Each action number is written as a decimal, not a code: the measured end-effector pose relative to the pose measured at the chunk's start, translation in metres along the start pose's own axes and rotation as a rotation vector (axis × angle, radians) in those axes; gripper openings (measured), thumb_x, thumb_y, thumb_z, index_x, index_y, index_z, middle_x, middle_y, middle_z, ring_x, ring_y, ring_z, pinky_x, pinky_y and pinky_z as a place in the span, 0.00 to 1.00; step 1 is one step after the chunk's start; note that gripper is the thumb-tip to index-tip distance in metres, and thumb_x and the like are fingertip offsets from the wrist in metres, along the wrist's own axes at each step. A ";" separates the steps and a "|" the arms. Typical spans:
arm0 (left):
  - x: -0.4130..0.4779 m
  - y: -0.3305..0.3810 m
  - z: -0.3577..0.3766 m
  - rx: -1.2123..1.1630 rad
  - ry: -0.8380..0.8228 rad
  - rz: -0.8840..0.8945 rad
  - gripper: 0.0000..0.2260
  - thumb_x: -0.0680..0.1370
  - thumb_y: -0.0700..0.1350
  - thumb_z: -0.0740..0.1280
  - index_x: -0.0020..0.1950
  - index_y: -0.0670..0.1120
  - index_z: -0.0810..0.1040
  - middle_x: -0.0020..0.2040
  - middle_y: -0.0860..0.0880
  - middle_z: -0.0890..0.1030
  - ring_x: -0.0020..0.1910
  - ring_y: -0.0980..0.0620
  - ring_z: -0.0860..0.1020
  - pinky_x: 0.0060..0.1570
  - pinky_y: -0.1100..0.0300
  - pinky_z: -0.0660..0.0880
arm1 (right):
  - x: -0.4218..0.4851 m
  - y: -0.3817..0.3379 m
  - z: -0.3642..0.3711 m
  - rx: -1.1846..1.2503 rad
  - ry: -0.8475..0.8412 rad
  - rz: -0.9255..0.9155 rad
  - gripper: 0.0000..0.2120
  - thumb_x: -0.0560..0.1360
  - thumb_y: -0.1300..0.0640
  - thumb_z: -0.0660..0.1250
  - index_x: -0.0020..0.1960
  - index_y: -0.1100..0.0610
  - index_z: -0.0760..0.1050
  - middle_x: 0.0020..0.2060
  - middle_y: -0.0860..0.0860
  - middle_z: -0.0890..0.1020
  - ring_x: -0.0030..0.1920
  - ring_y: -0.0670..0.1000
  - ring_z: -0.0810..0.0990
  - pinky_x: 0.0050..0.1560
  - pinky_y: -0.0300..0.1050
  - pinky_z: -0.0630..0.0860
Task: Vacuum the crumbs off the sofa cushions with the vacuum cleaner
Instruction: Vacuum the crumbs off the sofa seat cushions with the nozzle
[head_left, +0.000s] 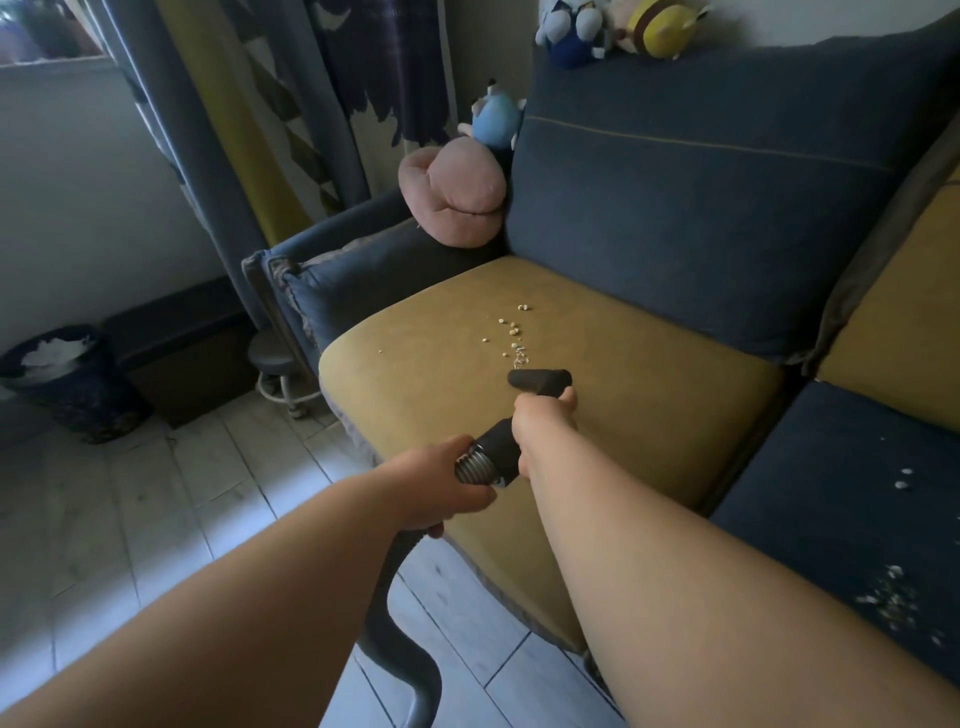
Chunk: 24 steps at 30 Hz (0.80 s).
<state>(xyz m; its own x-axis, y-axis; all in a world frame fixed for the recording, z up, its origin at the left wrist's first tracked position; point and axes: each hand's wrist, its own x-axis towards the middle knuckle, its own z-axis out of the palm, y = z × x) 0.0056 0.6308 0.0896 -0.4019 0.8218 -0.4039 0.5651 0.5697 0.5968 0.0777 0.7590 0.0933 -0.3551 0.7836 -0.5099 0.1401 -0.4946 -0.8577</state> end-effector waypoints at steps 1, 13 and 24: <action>0.000 -0.001 -0.001 -0.007 0.001 -0.001 0.14 0.73 0.53 0.70 0.54 0.56 0.70 0.41 0.46 0.80 0.25 0.55 0.79 0.30 0.60 0.80 | 0.000 0.000 0.001 0.011 0.002 0.002 0.30 0.78 0.61 0.57 0.77 0.49 0.49 0.74 0.57 0.60 0.70 0.61 0.66 0.63 0.56 0.68; 0.034 0.026 0.019 -0.008 -0.037 0.070 0.16 0.73 0.54 0.70 0.56 0.56 0.69 0.42 0.47 0.79 0.24 0.57 0.78 0.28 0.62 0.78 | 0.024 -0.009 -0.035 0.018 0.111 -0.039 0.30 0.78 0.61 0.58 0.76 0.50 0.50 0.73 0.58 0.62 0.69 0.62 0.67 0.63 0.56 0.68; 0.018 -0.003 0.000 -0.036 0.032 0.005 0.14 0.73 0.53 0.71 0.54 0.56 0.70 0.42 0.46 0.80 0.24 0.57 0.78 0.27 0.63 0.76 | 0.023 -0.003 0.008 -0.030 -0.019 -0.016 0.30 0.78 0.61 0.57 0.77 0.50 0.50 0.74 0.58 0.61 0.69 0.63 0.66 0.63 0.58 0.68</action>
<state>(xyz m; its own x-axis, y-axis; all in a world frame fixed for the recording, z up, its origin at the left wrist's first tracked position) -0.0040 0.6440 0.0804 -0.4219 0.8236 -0.3791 0.5412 0.5643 0.6234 0.0618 0.7757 0.0842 -0.3750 0.7836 -0.4953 0.1624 -0.4705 -0.8673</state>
